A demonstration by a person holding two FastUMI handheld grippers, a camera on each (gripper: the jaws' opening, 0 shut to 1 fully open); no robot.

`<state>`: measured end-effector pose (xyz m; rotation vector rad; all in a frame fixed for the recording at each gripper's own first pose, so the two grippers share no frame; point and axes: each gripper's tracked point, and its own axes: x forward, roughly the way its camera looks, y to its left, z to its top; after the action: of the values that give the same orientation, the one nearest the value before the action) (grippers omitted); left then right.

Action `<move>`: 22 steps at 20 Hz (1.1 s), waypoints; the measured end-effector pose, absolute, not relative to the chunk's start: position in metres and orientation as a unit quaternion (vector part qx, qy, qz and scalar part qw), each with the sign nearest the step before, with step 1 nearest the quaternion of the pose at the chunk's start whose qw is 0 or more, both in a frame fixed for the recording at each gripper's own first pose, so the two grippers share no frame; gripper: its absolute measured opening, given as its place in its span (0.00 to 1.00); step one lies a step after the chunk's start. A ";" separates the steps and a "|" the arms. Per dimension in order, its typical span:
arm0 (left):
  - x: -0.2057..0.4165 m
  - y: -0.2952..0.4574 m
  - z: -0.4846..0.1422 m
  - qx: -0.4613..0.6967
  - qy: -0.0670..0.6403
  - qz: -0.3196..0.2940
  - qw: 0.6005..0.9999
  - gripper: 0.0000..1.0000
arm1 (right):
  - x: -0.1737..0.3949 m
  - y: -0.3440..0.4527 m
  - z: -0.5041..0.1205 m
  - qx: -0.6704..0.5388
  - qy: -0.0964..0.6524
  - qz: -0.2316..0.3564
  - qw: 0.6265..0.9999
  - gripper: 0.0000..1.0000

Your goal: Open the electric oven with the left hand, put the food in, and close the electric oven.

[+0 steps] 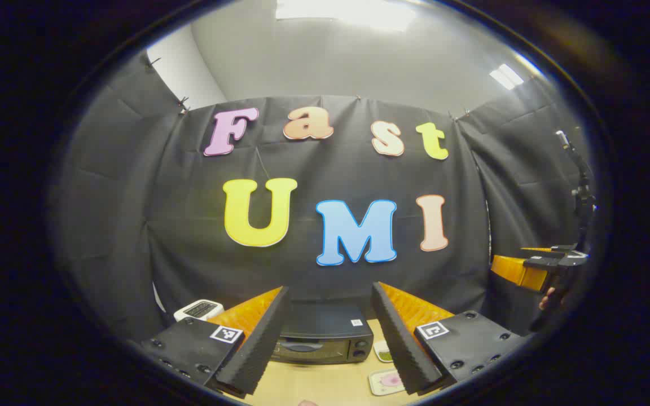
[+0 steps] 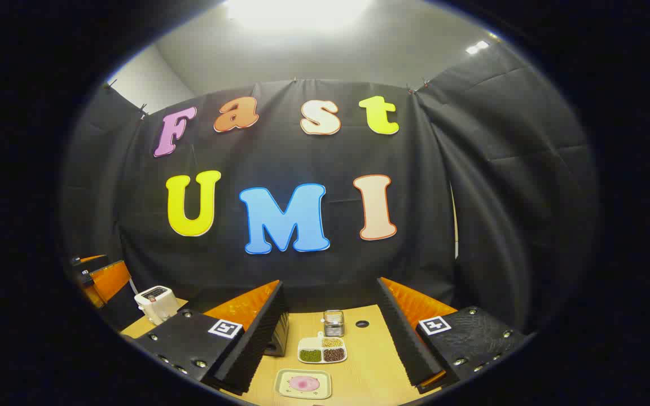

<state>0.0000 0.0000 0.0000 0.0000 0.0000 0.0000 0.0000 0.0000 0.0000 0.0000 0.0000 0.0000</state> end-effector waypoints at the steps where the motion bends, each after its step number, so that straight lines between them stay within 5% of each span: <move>1: 0.000 0.002 -0.002 -0.005 0.003 -0.006 1.000 1.00 | -0.002 0.004 0.003 -0.005 -0.005 -0.003 1.000 0.98; 9: 0.006 0.007 -0.002 -0.006 0.001 -0.001 1.000 0.92 | -0.003 0.011 0.008 -0.002 -0.020 0.010 1.000 0.98; 16: 0.022 -0.001 -0.020 -0.005 0.008 0.004 1.000 1.00 | 0.014 0.005 -0.004 0.002 -0.010 0.018 1.000 0.98; 20: 0.044 0.002 -0.048 -0.009 0.037 0.002 0.999 0.92 | 0.023 0.003 -0.012 0.007 -0.001 0.017 1.000 0.98; 22: 0.059 0.005 -0.061 -0.007 0.048 -0.002 0.999 0.96 | 0.028 0.000 -0.018 0.011 0.005 0.013 1.000 0.98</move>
<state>0.0594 0.0051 -0.0610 -0.0139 0.0964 -0.0037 0.0278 0.0003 -0.0180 0.0211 0.0092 0.0269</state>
